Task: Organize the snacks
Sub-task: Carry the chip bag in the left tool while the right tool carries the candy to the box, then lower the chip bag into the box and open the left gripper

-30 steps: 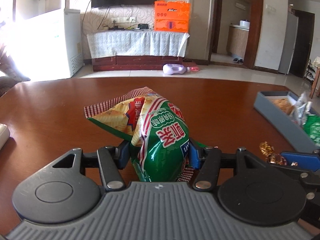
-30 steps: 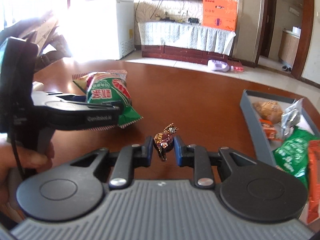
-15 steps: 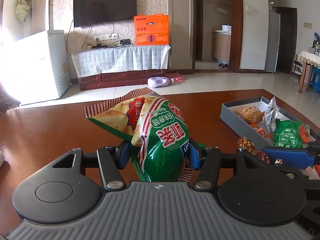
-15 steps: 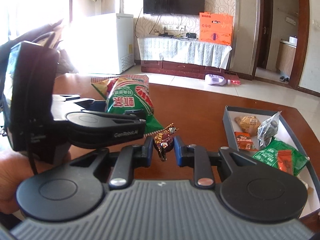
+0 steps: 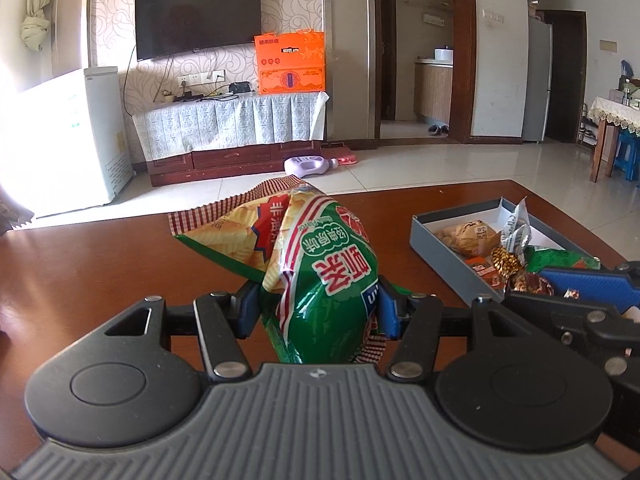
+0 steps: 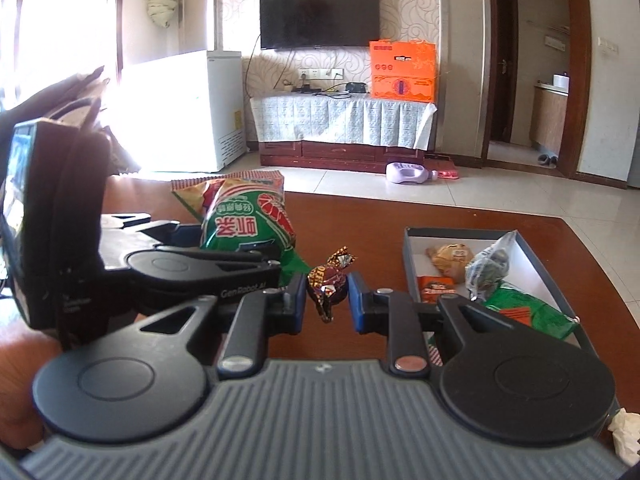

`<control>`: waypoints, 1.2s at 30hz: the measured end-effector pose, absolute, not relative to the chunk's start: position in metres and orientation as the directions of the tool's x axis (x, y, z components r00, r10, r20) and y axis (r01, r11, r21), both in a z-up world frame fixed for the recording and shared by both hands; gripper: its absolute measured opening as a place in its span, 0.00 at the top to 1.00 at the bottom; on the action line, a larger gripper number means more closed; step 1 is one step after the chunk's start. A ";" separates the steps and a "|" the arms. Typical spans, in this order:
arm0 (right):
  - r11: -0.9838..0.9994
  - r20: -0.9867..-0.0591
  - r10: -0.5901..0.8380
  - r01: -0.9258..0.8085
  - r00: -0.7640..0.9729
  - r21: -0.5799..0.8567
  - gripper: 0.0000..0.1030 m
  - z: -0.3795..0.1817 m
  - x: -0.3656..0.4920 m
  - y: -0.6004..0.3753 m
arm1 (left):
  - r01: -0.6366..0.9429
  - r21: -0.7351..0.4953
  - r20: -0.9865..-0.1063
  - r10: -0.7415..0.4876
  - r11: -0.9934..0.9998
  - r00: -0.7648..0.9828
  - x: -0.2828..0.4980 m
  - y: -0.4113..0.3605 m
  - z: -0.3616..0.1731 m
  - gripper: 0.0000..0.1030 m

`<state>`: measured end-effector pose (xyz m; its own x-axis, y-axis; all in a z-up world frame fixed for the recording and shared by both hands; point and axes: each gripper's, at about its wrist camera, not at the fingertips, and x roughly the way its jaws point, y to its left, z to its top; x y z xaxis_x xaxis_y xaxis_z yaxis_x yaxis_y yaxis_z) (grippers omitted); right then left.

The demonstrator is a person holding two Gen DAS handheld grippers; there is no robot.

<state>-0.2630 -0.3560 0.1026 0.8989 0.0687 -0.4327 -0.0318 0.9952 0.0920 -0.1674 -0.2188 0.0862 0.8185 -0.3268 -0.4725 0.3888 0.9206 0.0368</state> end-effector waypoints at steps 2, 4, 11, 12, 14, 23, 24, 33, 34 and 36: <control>0.995 -0.430 0.066 -0.025 0.901 0.099 0.75 0.104 -0.262 -0.360 | 0.391 0.040 -0.469 -0.328 0.920 0.820 -0.169 -0.222 0.087 0.39; 0.994 -0.423 0.060 -0.017 0.904 0.104 0.75 0.106 -0.265 -0.364 | 0.398 0.046 -0.465 -0.333 0.916 0.820 -0.171 -0.226 0.087 0.39; 0.993 -0.420 0.016 0.033 0.908 0.110 0.75 0.103 -0.276 -0.384 | 0.448 0.031 -0.467 -0.384 0.893 0.797 -0.171 -0.253 0.083 0.39; 0.993 -0.422 0.007 0.045 0.907 0.113 0.75 0.102 -0.277 -0.389 | 0.456 0.025 -0.466 -0.394 0.890 0.793 -0.170 -0.258 0.083 0.39; 0.990 -0.427 -0.016 0.073 0.904 0.117 0.75 0.099 -0.279 -0.400 | 0.479 0.011 -0.467 -0.419 0.878 0.778 -0.168 -0.272 0.082 0.39; 0.977 -0.498 -0.099 0.179 0.861 0.114 0.75 0.076 -0.281 -0.449 | 0.581 -0.046 -0.470 -0.531 0.812 0.705 -0.160 -0.347 0.077 0.39; 0.976 -0.506 -0.111 0.190 0.855 0.108 0.75 0.074 -0.281 -0.452 | 0.591 -0.059 -0.470 -0.544 0.805 0.695 -0.159 -0.354 0.076 0.39; 0.973 -0.575 -0.148 0.223 0.805 0.062 0.75 0.048 -0.274 -0.467 | 0.686 -0.048 -0.476 -0.621 0.726 0.623 -0.151 -0.421 0.058 0.38; 0.973 -0.578 -0.148 0.222 0.803 0.060 0.75 0.047 -0.272 -0.467 | 0.690 -0.048 -0.476 -0.624 0.722 0.620 -0.148 -0.426 0.056 0.38; 0.974 -0.578 -0.146 0.220 0.803 0.060 0.75 0.046 -0.269 -0.467 | 0.693 -0.053 -0.473 -0.629 0.719 0.617 -0.143 -0.436 0.053 0.38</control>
